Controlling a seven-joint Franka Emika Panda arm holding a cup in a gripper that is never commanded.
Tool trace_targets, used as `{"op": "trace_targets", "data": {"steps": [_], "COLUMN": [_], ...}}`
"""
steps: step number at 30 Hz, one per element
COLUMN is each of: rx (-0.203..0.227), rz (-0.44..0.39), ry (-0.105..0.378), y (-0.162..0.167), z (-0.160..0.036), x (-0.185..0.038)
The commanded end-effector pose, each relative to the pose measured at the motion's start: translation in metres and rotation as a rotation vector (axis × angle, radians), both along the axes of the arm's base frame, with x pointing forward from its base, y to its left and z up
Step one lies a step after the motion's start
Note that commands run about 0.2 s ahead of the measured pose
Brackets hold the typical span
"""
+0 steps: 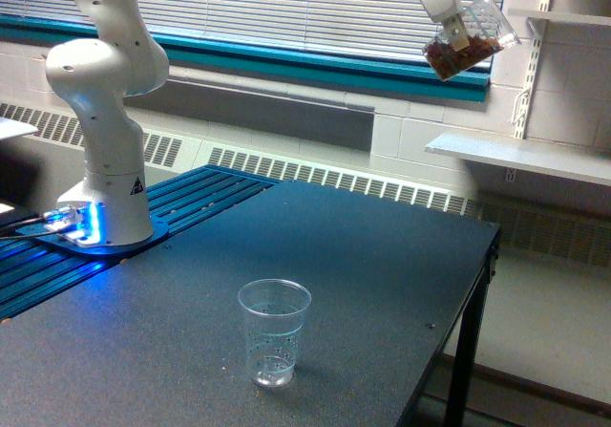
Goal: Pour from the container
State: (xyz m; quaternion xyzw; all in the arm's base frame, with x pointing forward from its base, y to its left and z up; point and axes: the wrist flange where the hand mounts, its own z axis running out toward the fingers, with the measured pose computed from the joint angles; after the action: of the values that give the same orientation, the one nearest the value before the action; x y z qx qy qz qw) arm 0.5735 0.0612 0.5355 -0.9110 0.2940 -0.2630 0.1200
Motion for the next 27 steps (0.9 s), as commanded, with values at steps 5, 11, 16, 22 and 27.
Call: {"op": "trace_targets", "data": {"steps": [5, 11, 16, 22, 27], "rx": [-0.134, -0.22, -0.269, -0.295, -0.322], "rz": [0.039, 0.04, 0.014, -0.07, -0.116], "ry": [-0.037, -0.045, -0.046, -0.033, -0.026], "y": [0.008, -0.007, -0.023, -0.041, -0.052], "z": [0.006, -0.003, -0.016, -0.033, -0.047], "x": [-0.009, -0.016, -0.025, -0.038, -0.047]}}
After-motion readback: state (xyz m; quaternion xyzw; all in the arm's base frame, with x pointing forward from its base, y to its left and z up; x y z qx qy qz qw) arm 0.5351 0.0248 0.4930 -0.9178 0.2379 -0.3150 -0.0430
